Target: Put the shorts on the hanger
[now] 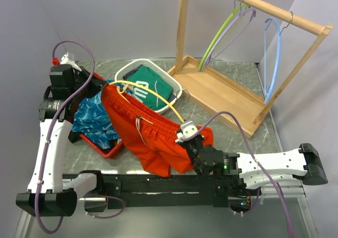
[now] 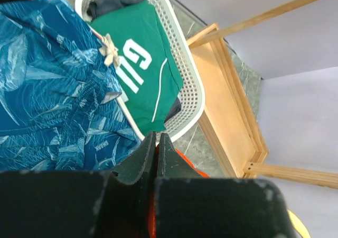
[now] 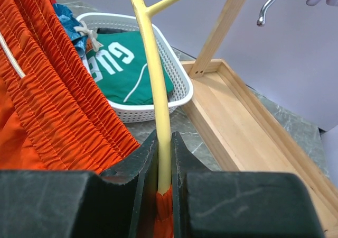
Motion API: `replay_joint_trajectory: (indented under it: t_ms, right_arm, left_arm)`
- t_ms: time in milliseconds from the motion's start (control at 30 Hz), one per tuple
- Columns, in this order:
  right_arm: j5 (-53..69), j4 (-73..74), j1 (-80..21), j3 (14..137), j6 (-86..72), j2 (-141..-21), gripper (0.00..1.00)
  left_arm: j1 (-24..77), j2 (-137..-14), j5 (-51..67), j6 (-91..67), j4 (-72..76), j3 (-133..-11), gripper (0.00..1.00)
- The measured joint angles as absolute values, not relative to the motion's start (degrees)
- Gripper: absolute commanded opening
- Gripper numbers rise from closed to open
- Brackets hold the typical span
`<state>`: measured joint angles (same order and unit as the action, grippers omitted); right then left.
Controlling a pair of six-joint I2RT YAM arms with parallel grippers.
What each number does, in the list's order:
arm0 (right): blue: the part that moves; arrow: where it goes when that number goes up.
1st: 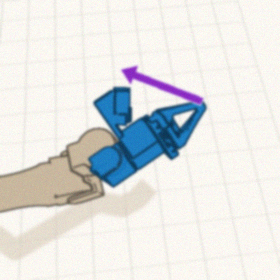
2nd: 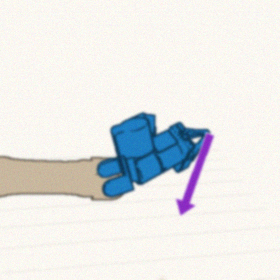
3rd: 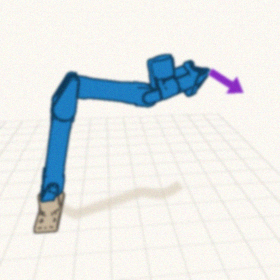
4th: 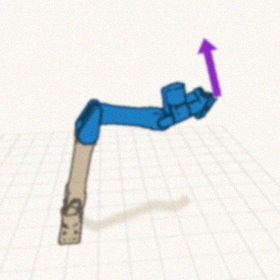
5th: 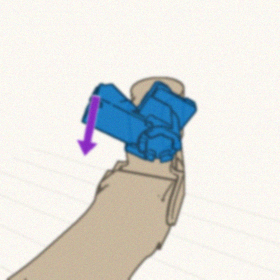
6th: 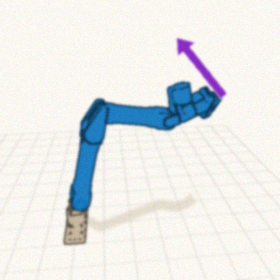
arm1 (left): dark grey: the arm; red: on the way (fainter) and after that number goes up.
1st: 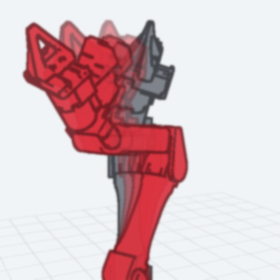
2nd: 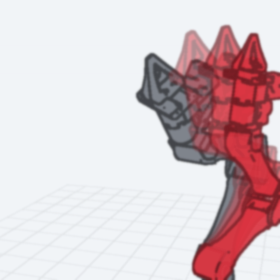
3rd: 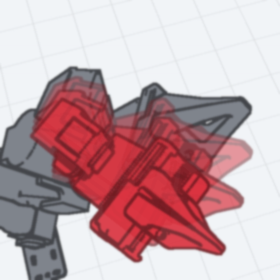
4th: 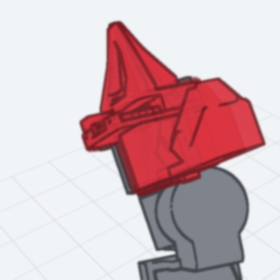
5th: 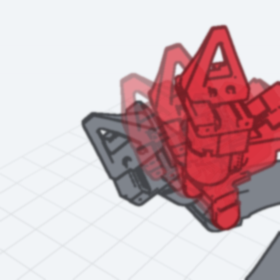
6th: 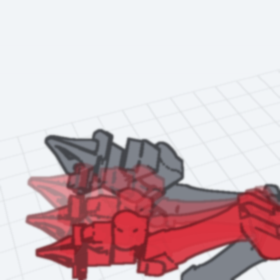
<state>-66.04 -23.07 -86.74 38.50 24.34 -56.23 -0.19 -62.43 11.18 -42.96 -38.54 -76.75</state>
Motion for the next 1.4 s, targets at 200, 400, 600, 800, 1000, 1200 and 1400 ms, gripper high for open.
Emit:
replay_joint_trajectory:
  t_ms: [200,400,600,800,1000,1200,1400]
  right_arm:
    - [-65.4,-22.7,-86.7,39.1,23.2,-57.1,0.0]
    - [-64.6,-20.9,-85.6,39.4,20.9,-57.6,0.0]
    - [-64.1,-20.2,-85.5,39.4,20.5,-58.6,0.0]
    - [-64.0,-20.9,-85.4,39.4,20.9,-59.0,0.0]
    - [-63.9,-22.7,-85.4,39.4,22.9,-59.2,0.0]
    - [-63.5,-23.6,-84.9,39.3,23.3,-59.5,0.0]
    - [-62.6,-22.9,-84.7,39.3,21.4,-59.5,0.0]
  left_arm:
    - [-0.3,-60.7,8.8,-42.6,-38.4,-76.8,0.01]
    - [-0.4,-57.5,7.0,-42.7,-37.2,-75.6,0.01]
    - [-0.4,-55.2,5.2,-42.7,-37.1,-75.2,0.01]
    - [-0.4,-56.2,4.6,-42.5,-37.2,-75.5,0.01]
    - [-0.4,-58.4,4.9,-40.5,-37.2,-76.7,0.01]
    - [-0.4,-57.5,4.5,-38.5,-37.1,-77.1,0.01]
    - [-0.4,-52.0,2.9,-38.3,-34.7,-74.7,0.01]
